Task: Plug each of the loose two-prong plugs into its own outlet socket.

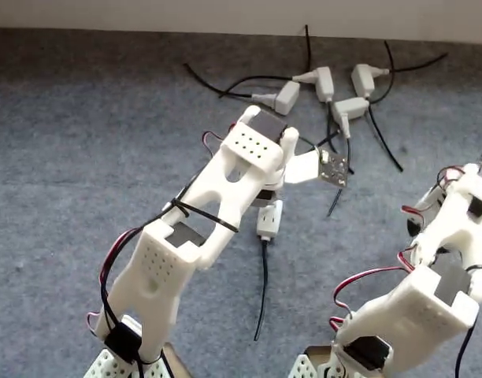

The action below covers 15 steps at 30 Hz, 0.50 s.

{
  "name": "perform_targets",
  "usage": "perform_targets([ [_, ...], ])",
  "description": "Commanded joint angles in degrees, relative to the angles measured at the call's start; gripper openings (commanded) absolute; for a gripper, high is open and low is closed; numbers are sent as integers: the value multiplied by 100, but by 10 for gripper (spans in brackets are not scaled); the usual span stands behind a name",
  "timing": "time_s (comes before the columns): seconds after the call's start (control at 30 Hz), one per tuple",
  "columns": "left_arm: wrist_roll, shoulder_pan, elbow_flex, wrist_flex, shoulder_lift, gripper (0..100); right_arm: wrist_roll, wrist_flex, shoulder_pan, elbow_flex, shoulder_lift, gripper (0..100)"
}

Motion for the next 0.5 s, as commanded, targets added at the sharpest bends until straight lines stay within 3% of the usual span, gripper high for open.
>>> perform_targets([
  [0.0, 44, -13, -4, 18, -40, 7, 1389, 1385, -453, -1121, -110, 145],
  [0.13, 44, -13, -4, 18, -40, 7, 2391, 2651, -1165, -1842, -119, 144],
  [0.3, 44, -57, 4, 18, -40, 7, 2822, 2598, -1279, -1569, -620, 2],
  [0.47, 123, -75, 4, 9, -40, 7, 3305, 2589, -980, -927, -1385, 9],
])
